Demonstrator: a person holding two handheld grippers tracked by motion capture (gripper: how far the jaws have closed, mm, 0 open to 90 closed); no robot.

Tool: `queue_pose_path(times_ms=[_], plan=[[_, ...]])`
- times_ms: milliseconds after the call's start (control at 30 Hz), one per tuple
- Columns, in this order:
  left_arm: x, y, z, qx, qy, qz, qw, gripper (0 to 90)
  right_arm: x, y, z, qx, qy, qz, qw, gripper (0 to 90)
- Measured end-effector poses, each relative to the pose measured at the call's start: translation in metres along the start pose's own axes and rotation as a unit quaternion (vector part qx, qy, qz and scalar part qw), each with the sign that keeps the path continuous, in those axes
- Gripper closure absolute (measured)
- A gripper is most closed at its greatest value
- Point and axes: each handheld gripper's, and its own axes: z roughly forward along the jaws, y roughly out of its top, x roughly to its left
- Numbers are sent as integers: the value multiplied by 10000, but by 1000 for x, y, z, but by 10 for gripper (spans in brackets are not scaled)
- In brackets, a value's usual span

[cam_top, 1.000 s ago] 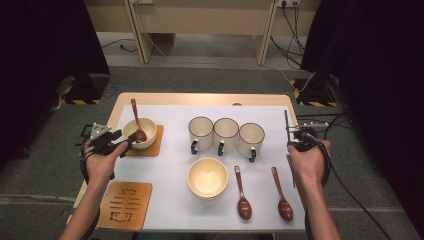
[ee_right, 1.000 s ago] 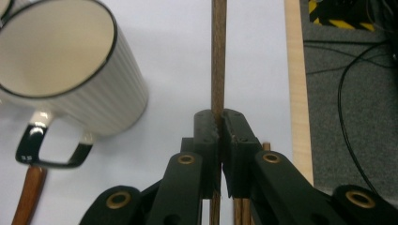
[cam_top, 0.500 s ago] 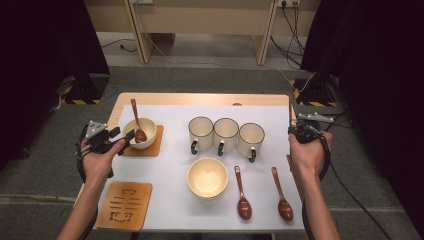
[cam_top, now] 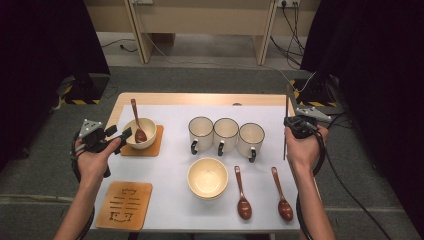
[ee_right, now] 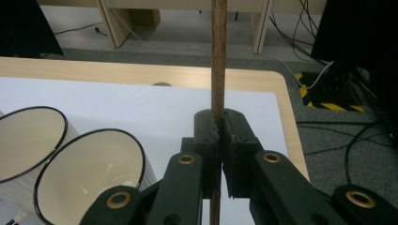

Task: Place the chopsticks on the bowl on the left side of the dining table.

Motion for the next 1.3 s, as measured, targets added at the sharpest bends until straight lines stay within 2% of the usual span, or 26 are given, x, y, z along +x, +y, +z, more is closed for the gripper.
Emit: queue_pose_path(times_ms=[267, 367, 633, 867, 1300], plan=[[0, 5, 1, -100, -2, -94, 9999, 373, 2, 10, -1, -161, -9, -166, 9997, 853], [-1, 9, 2, -221, 6, -123, 9997, 378, 2, 14, 0, -265, -29, -188, 9995, 853], [-8, 18, 8, -208, -114, -88, 9997, 378, 3, 19, 6, -425, 64, -240, 9988, 853], [-13, 23, 14, -196, -182, -67, 9996, 378, 13, 22, 9, -555, 155, -319, 9978, 853], [-25, 37, 21, -241, -321, -17, 9992, 380, 22, 31, 11, -975, 136, -425, 9942, 852]])
